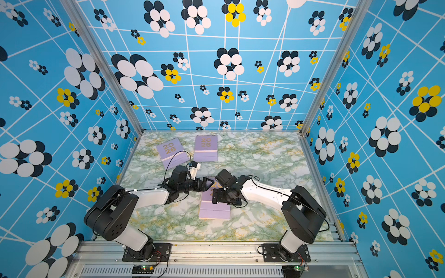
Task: Stack the calendars
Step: Adjust the calendars at the center of the board.
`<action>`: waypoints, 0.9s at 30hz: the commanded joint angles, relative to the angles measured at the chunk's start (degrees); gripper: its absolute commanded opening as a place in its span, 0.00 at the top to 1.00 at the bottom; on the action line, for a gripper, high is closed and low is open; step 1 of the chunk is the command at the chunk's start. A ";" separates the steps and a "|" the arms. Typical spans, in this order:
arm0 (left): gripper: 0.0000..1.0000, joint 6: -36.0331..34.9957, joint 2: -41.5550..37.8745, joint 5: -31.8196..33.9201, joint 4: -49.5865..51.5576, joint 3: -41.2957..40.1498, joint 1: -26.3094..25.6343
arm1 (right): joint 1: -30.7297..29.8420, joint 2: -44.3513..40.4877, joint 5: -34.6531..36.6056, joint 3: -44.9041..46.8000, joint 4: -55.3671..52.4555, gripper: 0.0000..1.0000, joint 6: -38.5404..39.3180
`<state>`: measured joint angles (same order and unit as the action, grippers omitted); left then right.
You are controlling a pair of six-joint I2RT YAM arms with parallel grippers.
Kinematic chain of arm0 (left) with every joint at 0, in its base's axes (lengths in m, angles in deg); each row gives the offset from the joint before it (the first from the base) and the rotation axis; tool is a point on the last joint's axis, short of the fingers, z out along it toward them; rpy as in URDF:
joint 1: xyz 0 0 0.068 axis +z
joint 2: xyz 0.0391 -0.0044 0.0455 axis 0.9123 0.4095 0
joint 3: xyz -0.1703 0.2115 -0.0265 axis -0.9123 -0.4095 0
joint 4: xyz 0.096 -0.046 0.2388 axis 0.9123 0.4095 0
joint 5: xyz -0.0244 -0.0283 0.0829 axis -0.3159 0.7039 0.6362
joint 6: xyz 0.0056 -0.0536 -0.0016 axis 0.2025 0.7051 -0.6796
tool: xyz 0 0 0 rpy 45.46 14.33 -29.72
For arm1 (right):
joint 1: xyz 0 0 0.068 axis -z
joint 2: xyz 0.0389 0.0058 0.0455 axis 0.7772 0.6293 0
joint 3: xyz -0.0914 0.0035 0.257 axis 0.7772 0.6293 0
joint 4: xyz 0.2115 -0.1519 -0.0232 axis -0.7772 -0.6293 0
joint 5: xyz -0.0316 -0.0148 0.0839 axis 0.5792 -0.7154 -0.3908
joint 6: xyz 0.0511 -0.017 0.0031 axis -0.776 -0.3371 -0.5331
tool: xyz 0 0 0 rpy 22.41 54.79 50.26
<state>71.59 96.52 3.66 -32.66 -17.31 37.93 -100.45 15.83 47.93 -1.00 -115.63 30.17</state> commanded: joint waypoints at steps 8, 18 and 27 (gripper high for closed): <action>0.01 0.43 0.39 0.05 0.05 1.85 -0.70 | -1.18 1.83 0.44 -2.85 -1.59 0.02 0.09; 0.01 -0.94 -1.82 2.67 2.40 1.84 0.33 | 1.32 -0.98 3.90 -2.26 -4.58 0.02 1.03; 0.00 -2.13 -6.15 4.56 5.39 2.34 4.38 | 6.55 -1.72 3.51 -3.74 -4.97 0.02 4.65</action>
<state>70.85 92.69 6.91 -29.08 -16.59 41.23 -94.25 14.49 50.47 -2.92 -118.69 32.66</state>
